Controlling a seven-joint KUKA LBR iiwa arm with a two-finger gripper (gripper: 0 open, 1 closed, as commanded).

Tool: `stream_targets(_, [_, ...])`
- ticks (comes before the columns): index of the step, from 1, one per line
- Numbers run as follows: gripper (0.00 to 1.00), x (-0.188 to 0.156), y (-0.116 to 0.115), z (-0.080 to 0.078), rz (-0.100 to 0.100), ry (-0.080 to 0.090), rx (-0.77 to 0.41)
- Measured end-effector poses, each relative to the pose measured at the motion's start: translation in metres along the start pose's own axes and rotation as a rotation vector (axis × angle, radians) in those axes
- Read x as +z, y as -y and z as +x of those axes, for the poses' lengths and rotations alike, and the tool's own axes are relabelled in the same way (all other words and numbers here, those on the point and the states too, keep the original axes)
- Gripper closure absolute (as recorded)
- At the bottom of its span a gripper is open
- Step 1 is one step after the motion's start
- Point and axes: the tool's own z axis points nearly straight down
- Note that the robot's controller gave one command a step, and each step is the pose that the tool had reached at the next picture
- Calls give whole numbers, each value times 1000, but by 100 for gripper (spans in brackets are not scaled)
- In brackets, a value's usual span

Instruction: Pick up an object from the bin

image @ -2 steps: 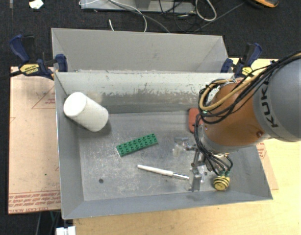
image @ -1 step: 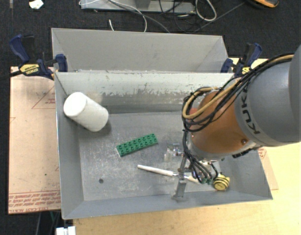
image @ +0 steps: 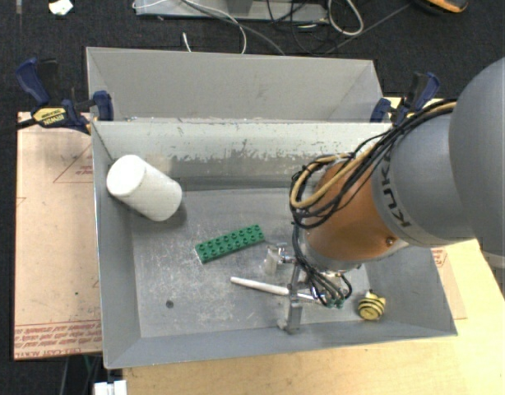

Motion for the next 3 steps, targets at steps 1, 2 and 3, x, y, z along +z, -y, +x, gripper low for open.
stream_targets(1, [100, -2, -6, -10, -3, -1, 230])
stream_targets(2, [100, -2, -6, -10, -3, -1, 230])
stream_targets(3, [100, -17, -6, -9, -3, -5, 229])
